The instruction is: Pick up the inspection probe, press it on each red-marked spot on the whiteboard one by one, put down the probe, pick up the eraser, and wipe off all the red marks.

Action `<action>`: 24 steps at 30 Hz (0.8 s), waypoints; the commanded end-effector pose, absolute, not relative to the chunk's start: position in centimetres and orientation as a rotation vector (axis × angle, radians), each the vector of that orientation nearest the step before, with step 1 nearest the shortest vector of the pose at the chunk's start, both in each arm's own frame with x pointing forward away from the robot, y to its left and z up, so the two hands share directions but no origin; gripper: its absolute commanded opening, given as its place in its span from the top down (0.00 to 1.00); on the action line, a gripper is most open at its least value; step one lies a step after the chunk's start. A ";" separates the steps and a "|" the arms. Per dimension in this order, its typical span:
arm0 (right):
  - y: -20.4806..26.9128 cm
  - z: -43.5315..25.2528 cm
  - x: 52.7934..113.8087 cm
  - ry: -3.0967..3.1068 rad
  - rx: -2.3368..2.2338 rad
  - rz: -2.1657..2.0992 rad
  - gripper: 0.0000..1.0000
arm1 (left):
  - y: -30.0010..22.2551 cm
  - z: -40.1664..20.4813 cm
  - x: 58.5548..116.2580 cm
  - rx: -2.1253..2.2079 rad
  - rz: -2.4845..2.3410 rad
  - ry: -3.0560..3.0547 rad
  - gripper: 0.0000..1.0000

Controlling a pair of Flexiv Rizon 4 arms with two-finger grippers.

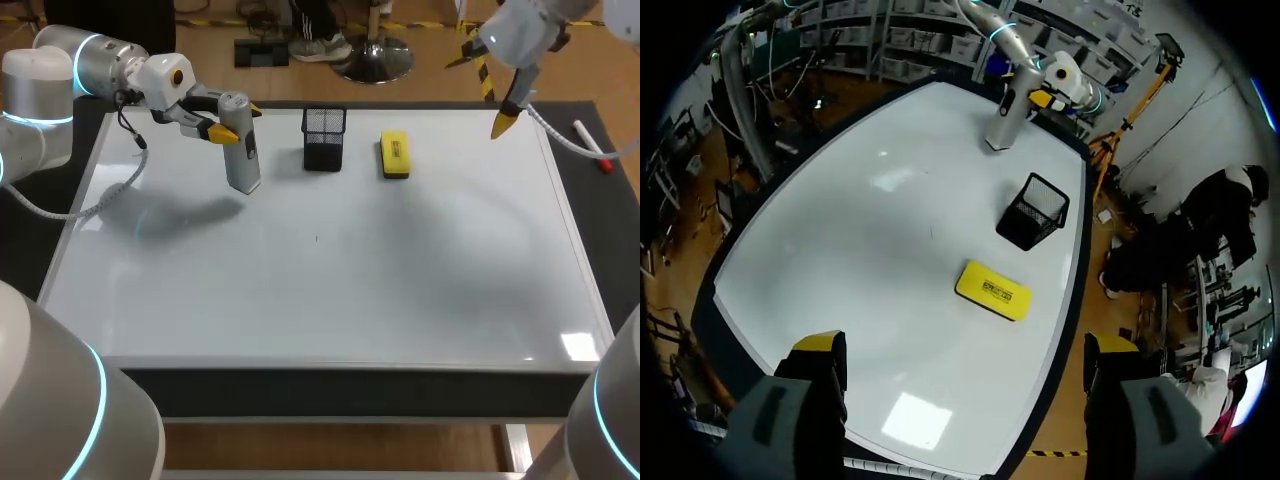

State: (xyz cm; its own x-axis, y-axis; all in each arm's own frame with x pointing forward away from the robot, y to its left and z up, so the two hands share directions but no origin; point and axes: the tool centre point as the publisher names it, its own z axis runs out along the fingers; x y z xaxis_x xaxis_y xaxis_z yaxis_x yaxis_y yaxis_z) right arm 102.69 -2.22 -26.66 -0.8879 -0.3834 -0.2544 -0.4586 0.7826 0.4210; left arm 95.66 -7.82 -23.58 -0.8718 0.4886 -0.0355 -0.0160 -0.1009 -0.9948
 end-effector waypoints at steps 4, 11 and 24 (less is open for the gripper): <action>-2.2 -26.6 102.7 2.821 -0.672 0.719 0.00 | -7.8 -23.4 95.8 -0.520 2.032 -1.832 1.00; -2.2 -26.6 102.7 2.821 -0.672 0.719 0.00 | -7.8 -23.4 95.8 -0.520 2.032 -1.832 1.00; -2.2 -26.6 102.7 2.821 -0.672 0.719 0.00 | -7.7 -21.0 96.7 -0.350 2.137 -1.978 1.00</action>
